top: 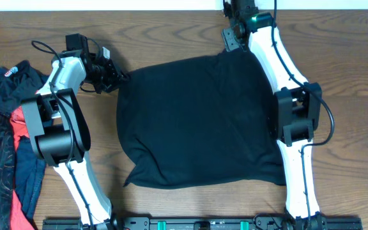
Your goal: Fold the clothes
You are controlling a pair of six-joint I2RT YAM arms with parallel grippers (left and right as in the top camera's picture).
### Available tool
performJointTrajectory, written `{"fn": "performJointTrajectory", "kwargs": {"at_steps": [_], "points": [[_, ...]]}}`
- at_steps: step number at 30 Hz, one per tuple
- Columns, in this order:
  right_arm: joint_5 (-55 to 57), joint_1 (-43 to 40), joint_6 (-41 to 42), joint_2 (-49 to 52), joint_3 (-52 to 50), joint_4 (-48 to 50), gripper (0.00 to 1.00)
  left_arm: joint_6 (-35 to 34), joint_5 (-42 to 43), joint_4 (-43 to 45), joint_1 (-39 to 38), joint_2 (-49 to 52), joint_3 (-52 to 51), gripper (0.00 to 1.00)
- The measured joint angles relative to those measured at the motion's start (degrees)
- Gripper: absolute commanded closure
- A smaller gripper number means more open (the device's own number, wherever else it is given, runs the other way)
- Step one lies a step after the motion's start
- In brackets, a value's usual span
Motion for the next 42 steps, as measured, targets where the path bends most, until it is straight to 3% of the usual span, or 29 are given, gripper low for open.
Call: {"fn": "performJointTrajectory", "kwargs": {"at_steps": [8,10,14,16,32,42], "points": [[-0.2,0.0,-0.2,5.5,1.0,-0.1,0.45,0.8,0.2,0.5,0.0,0.0,0.0,0.69],[-0.5,0.0,-0.4,5.6,1.2,0.0,0.61,0.9,0.3,0.6,0.0,0.0,0.0,0.69],[-0.9,0.1,0.0,5.9,1.2,0.2,0.99,1.0,0.4,0.6,0.0,0.0,0.0,0.81],[-0.8,0.1,0.8,6.0,1.2,0.3,0.99,0.9,0.5,0.6,0.0,0.0,0.0,0.94],[-0.8,-0.3,5.9,5.7,1.3,-0.2,0.99,1.3,0.6,0.7,0.0,0.0,0.0,0.94],[-0.6,-2.6,5.9,-2.1,0.7,-8.2,0.99,1.3,0.6,0.7,0.0,0.0,0.0,0.94]]}}
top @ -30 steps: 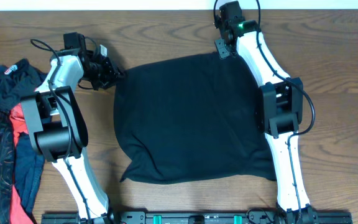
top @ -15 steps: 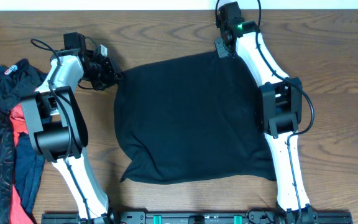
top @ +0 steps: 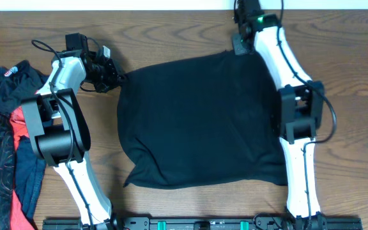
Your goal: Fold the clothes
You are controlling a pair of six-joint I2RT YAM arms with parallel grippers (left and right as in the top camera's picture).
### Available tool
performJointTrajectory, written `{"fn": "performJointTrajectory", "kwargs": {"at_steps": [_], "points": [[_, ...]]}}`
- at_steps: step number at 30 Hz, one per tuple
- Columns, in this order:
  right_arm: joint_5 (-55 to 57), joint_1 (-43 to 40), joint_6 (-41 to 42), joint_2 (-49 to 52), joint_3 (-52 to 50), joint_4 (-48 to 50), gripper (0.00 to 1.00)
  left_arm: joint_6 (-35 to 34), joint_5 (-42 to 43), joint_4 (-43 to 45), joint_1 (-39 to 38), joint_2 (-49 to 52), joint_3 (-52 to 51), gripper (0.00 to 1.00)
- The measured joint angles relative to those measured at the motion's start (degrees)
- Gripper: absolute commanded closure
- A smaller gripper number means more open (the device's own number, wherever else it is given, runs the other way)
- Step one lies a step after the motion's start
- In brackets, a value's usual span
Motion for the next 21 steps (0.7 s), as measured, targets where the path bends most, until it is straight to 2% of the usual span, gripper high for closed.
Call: {"fn": "performJointTrajectory", "kwargs": {"at_steps": [5,12,21], "points": [[0.0,0.0,0.0,-5.8,0.0,-6.2,0.99,0.0,0.0,0.0,0.0,0.0,0.0,0.94],[-0.7,0.0,1.3,-6.6,0.0,-17.1,0.99,0.0,0.0,0.0,0.0,0.0,0.0,0.94],[-5.3,0.0,2.6,-6.6,0.0,-22.3,0.99,0.0,0.0,0.6,0.0,-0.3,0.0,0.94]]}}
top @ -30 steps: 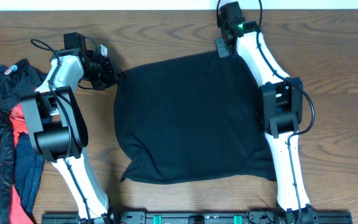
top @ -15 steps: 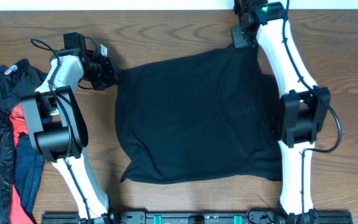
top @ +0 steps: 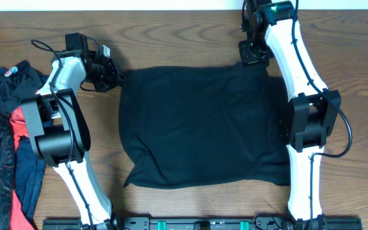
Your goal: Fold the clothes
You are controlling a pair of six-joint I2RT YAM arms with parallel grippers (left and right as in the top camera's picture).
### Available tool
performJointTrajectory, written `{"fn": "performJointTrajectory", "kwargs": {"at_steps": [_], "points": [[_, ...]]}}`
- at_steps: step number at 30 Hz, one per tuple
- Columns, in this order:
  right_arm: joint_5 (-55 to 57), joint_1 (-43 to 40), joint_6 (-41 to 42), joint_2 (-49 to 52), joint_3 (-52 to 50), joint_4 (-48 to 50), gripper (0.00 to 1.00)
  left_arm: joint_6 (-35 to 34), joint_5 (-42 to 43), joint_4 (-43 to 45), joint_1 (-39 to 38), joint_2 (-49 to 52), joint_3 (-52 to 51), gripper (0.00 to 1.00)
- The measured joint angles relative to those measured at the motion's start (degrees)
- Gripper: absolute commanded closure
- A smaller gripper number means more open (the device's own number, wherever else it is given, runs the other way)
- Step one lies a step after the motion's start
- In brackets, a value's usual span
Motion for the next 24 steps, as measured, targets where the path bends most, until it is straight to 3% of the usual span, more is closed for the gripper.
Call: {"fn": "performJointTrajectory", "kwargs": {"at_steps": [10,24], "points": [[-2.3,0.0,1.5,0.0,0.0,-4.5,0.99,0.0,-1.0,-0.9,-2.8,-3.9,0.0,0.94],[-2.8,0.0,6.1,0.0,0.0,-12.8,0.99,0.3,-10.2,-12.7,-6.9,-7.5,0.0,0.94]]}}
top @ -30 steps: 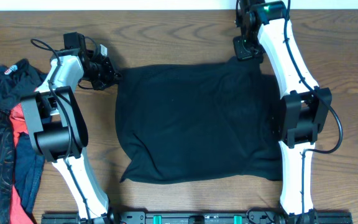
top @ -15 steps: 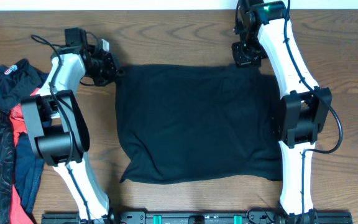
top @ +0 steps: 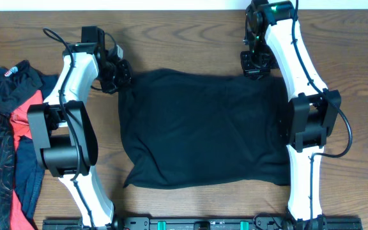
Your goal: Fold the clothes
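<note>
A black garment (top: 200,128) lies spread on the wooden table (top: 356,96) in the overhead view, its far edge stretched nearly straight. My left gripper (top: 121,76) sits at the garment's far left corner and looks shut on the cloth. At the far right corner, my right gripper (top: 255,66) also appears shut on the cloth. The fingertips of both are hard to make out against the black fabric. The near edge of the garment is rumpled, with a flap sticking out at the near left (top: 133,179).
A pile of other clothes (top: 5,140), black, red and blue, lies at the table's left edge. Beyond the table's far edge is a white wall strip (top: 139,5). Both arm bases stand on a rail (top: 203,223) at the near edge.
My left gripper has shifted slightly right and away from the pile, its arm swung further back. The right gripper has come a little nearer. The garment's far edge is now tauter and straighter.
At first the right gripper held the garment's far right corner up near the table's back edge, with the cloth bulging there. It then stood further right and nearer at each moment, drawing the far edge flat. The left gripper stayed at the far left corner until its small shift now.
</note>
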You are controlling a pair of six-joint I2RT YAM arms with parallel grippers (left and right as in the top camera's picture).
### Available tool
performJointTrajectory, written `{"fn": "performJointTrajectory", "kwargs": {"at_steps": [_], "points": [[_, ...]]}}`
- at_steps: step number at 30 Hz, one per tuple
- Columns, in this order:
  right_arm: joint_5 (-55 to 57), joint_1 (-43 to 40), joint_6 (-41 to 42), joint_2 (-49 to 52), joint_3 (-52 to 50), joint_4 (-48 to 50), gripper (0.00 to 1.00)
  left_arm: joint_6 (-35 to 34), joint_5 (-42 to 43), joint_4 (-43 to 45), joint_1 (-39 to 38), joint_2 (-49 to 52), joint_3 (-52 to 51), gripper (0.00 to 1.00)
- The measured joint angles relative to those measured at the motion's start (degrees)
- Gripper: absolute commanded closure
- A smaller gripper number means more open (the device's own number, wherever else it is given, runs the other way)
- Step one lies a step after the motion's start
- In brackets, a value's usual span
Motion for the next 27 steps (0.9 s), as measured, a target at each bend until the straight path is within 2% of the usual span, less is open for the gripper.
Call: {"fn": "performJointTrajectory", "kwargs": {"at_steps": [9,14,27], "points": [[0.0,0.0,1.0,0.0,0.0,-3.2,0.99,0.6,-2.5,-8.3,0.0,0.0,0.0,0.94],[0.9,0.0,3.2,0.0,-0.7,-0.7,0.99,0.9,-5.1,-8.6,0.0,0.0,0.0,0.94],[3.9,-1.9,4.4,0.0,-0.9,19.9,0.99,1.1,-7.6,7.6,0.0,-0.1,0.3,0.94]]}}
